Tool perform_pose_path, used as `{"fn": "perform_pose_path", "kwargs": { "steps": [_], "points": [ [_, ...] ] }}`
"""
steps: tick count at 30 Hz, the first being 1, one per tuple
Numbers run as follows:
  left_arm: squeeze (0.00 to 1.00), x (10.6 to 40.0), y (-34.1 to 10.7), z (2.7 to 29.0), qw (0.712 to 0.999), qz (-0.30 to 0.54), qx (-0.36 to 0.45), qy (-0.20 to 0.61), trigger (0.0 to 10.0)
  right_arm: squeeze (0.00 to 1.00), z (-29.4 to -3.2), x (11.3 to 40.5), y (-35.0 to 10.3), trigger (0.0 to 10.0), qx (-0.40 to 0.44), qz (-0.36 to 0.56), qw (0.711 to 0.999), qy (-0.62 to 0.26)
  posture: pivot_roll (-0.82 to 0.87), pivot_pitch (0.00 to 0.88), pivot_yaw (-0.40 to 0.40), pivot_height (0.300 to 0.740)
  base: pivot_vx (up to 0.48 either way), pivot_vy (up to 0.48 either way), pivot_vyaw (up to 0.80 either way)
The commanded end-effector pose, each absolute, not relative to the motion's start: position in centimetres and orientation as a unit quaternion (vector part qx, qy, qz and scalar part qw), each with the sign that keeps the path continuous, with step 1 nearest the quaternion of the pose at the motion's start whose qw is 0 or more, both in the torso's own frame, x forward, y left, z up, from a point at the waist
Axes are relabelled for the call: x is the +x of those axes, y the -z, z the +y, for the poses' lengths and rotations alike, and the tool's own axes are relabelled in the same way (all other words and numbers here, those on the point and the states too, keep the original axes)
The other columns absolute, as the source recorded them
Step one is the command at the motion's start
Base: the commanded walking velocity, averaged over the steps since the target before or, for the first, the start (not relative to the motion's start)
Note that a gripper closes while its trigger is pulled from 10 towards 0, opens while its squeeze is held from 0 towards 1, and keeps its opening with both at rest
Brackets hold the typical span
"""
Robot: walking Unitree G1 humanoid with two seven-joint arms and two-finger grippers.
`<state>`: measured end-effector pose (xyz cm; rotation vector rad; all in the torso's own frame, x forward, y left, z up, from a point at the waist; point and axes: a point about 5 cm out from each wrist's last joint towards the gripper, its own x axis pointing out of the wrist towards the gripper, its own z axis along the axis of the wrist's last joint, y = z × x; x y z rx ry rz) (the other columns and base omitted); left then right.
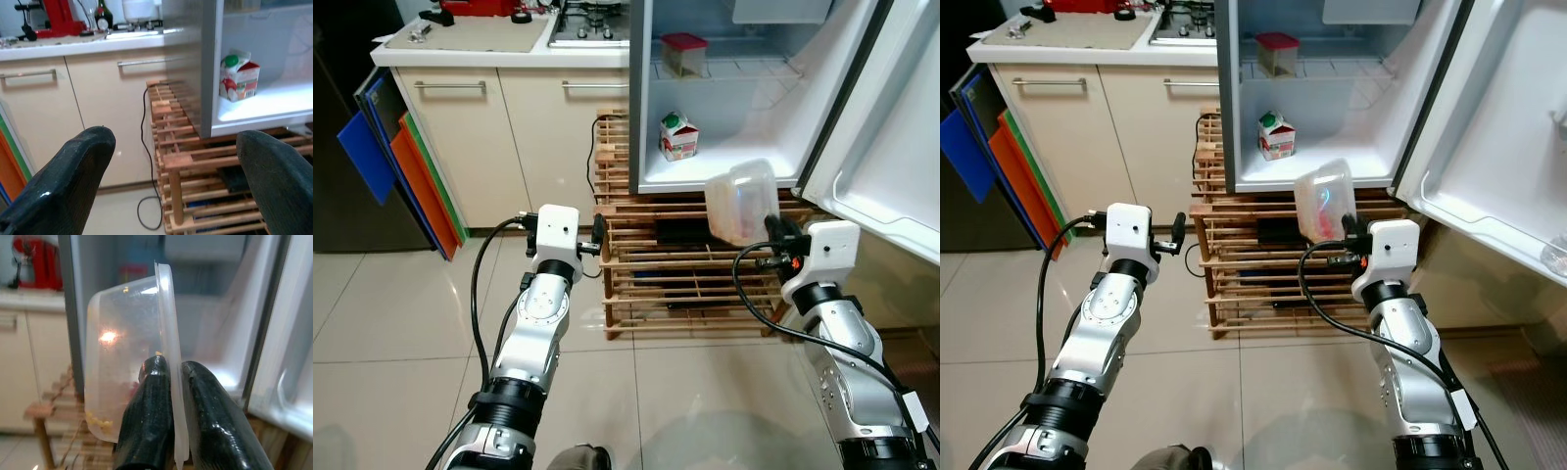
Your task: Restocking fridge
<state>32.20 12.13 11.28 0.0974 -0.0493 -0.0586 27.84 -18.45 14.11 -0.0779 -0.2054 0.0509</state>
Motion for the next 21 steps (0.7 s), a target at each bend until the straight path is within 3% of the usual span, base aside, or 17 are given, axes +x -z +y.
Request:
{"fn": "perform_pose_path", "kwargs": {
  "steps": [1,11,21],
  "points": [
    [0.0,32.1,-11.8,12.5,0.998,-0.039,0.043,0.023,10.0,0.0,-18.3,27.9,-15.3,10.0,-0.046,-0.134,0.99,-0.02,0.03,0.019,0.022,0.732,0.0,0.0,0.0],
    [0.0,31.8,-12.0,12.5,0.998,-0.044,0.042,0.028,10.0,0.0,-17.9,28.4,-14.7,10.0,-0.045,-0.122,0.991,-0.018,0.04,0.02,0.011,0.732,0.0,0.0,0.0],
    [0.0,31.8,-11.7,12.5,0.999,-0.031,0.038,0.017,10.0,0.0,-17.1,28.6,-14.4,10.0,-0.046,-0.114,0.992,-0.039,0.04,0.023,0.005,0.732,0.097,-0.365,0.0]
  ]
}}
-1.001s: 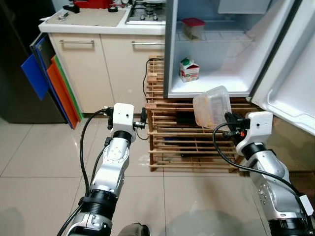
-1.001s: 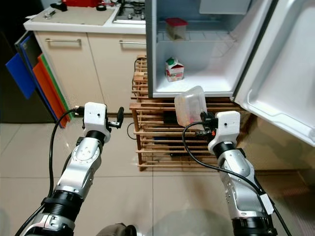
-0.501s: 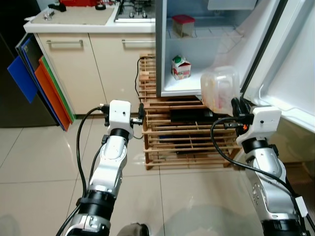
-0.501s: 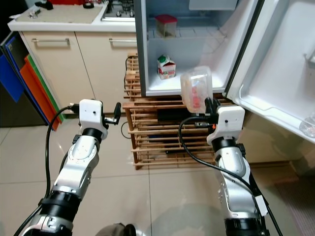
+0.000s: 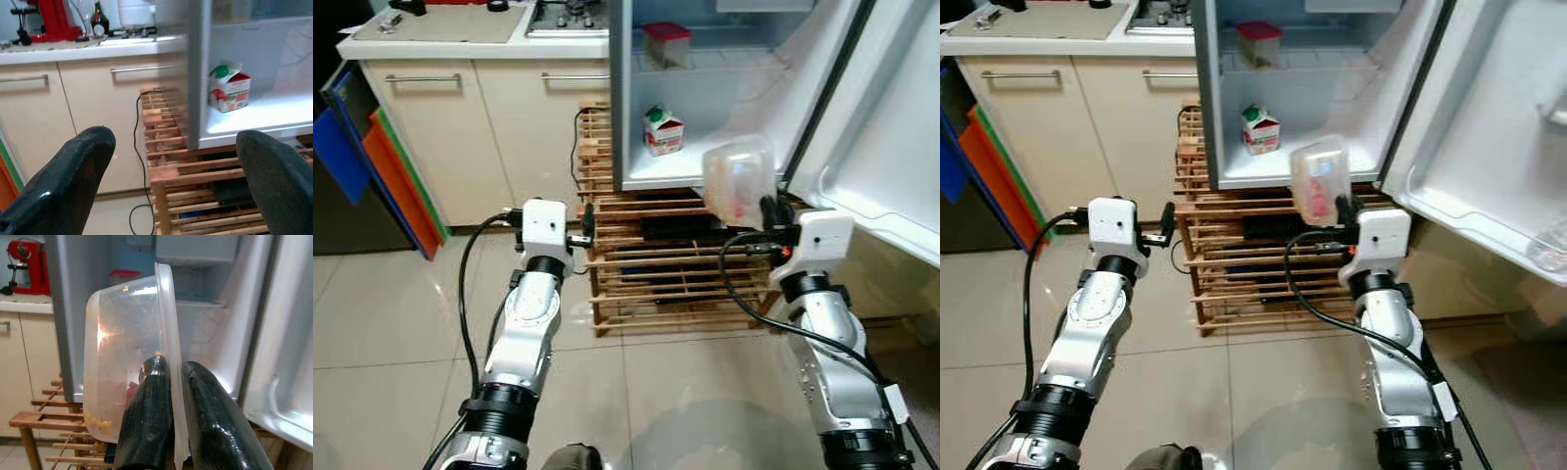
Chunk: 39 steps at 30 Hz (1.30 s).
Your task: Restocking fridge
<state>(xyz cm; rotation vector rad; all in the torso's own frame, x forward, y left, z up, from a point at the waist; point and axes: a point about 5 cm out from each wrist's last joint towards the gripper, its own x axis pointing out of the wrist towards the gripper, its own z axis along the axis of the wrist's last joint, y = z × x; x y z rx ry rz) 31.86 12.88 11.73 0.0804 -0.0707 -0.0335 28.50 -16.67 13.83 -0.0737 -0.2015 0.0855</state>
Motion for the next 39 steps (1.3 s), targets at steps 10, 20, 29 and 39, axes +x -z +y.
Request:
{"fn": "perform_pose_path", "kwargs": {
  "steps": [10,20,29,39],
  "points": [
    [0.0,31.8,-11.8,12.4,0.998,-0.034,0.039,0.021,10.0,0.0,-16.8,29.0,-14.0,10.0,-0.052,-0.106,0.992,-0.051,0.04,0.025,0.001,0.732,0.033,0.0,0.0],
    [0.0,32.1,-11.8,12.4,0.998,-0.033,0.046,0.023,10.0,0.0,-16.7,29.1,-13.7,10.0,-0.054,-0.1,0.992,-0.054,0.05,0.017,0.004,0.732,0.456,0.0,0.0],
    [0.0,32.2,-11.7,12.0,0.998,-0.027,0.039,0.04,10.0,0.0,-16.2,29.2,-13.4,10.0,-0.043,-0.092,0.993,-0.061,0.05,0.009,0.002,0.732,0.039,0.0,0.0],
    [0.0,32.1,-11.5,11.8,0.998,-0.023,0.036,0.044,10.0,0.0,-16.0,29.3,-13.1,10.0,-0.037,-0.078,0.994,-0.059,0.05,0.017,0.001,0.706,0.0,0.0,0.0]
  ]
}}
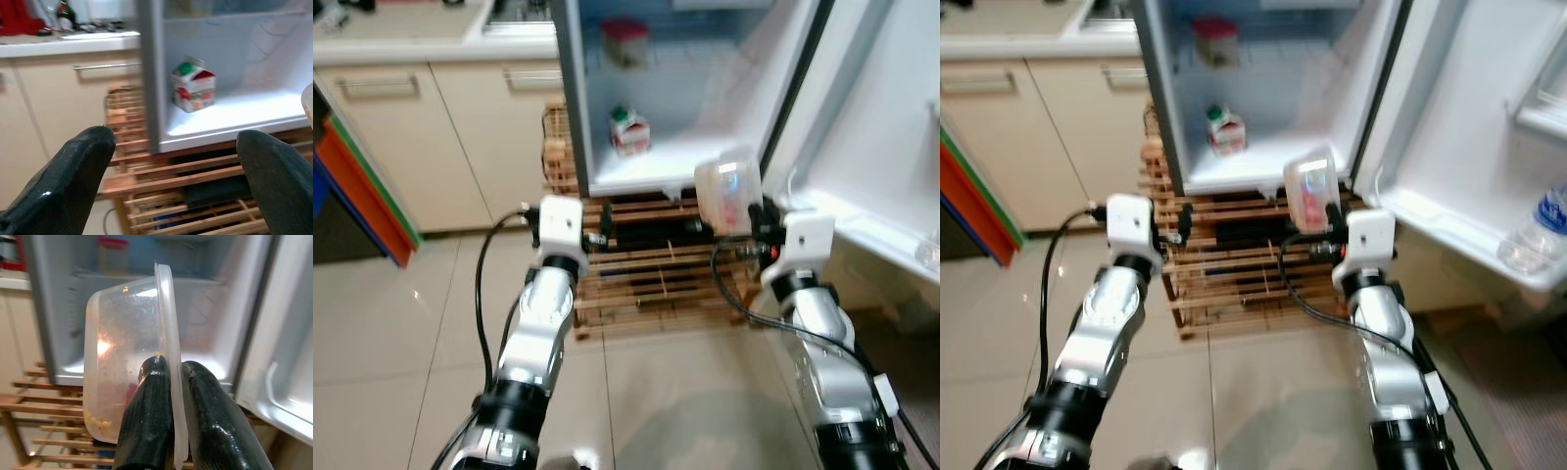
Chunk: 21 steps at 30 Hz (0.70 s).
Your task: Restocking fridge
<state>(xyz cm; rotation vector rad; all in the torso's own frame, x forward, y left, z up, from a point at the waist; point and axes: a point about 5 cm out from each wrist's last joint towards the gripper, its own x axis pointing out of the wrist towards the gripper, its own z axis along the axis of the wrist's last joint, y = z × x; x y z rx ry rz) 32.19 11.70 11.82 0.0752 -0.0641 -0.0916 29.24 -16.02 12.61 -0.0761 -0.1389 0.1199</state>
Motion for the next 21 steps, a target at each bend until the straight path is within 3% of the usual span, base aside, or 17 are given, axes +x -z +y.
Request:
{"fn": "perform_pose_path", "kwargs": {
  "steps": [1,13,21],
  "points": [
    [0.0,32.1,-11.5,11.8,0.998,-0.022,0.035,0.043,10.0,0.0,-16.0,29.3,-13.1,10.0,-0.037,-0.077,0.995,-0.059,0.05,0.018,0.0,0.697,0.0,0.0,0.0],
    [0.0,32.0,-11.3,11.7,0.998,-0.019,0.033,0.044,10.0,0.0,-15.2,29.1,-13.2,10.0,-0.053,-0.079,0.992,-0.078,0.04,0.028,-0.003,0.68,0.0,0.0,0.0],
    [0.0,32.0,-11.2,11.7,0.998,-0.017,0.036,0.041,10.0,0.0,-14.6,28.9,-13.2,10.0,-0.054,-0.085,0.991,-0.086,0.04,0.029,-0.003,0.642,0.0,0.0,0.0]
  ]
}}
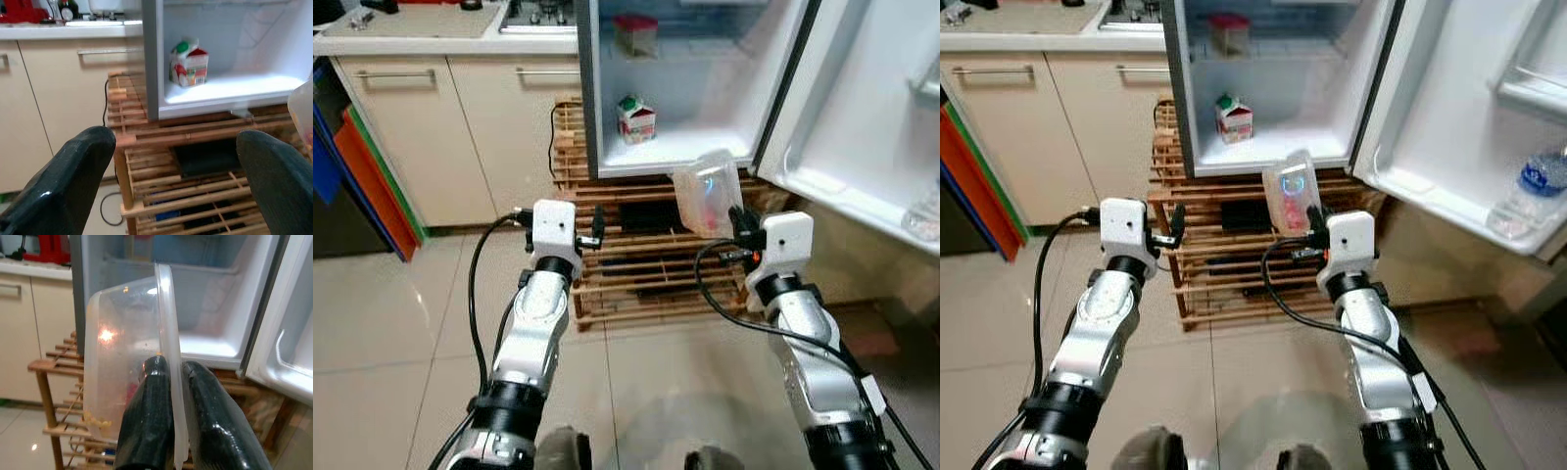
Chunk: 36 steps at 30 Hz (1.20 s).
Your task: Restocking fridge
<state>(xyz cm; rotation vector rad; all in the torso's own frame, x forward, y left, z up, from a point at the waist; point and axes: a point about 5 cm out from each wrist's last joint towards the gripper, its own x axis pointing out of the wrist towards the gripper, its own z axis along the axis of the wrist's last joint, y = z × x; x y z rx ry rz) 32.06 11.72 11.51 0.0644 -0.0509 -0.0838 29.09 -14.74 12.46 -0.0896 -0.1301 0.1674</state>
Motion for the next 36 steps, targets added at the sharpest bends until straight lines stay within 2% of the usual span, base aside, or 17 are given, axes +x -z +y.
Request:
{"fn": "perform_pose_path", "kwargs": {
  "steps": [1,9,12,20,36],
  "points": [
    [0.0,32.0,-11.2,11.7,0.998,-0.017,0.036,0.041,10.0,0.0,-14.6,28.9,-13.2,10.0,-0.054,-0.085,0.991,-0.086,0.04,0.029,-0.003,0.642,0.0,0.0,0.0],
    [0.0,32.0,-11.5,11.7,0.998,-0.025,0.036,0.04,10.0,0.0,-14.3,29.0,-13.8,10.0,-0.066,-0.102,0.988,-0.091,0.04,0.031,-0.005,0.642,0.0,0.0,0.0],
    [0.0,31.9,-12.0,11.4,0.997,-0.044,0.033,0.052,10.0,0.0,-13.9,29.0,-14.9,10.0,-0.087,-0.136,0.983,-0.091,0.04,0.031,-0.006,0.642,0.091,0.0,0.0],
    [0.0,32.1,-12.1,11.1,0.996,-0.048,0.041,0.056,10.0,0.0,-12.6,29.0,-16.5,10.0,-0.104,-0.172,0.974,-0.101,0.04,0.025,-0.003,0.642,0.48,0.0,0.0],
    [0.0,32.2,-12.4,10.5,0.993,-0.065,0.054,0.083,10.0,0.0,-12.2,29.4,-16.5,10.0,-0.1,-0.172,0.976,-0.092,0.04,0.008,-0.003,0.642,0.48,0.0,0.0]
  ]
}}
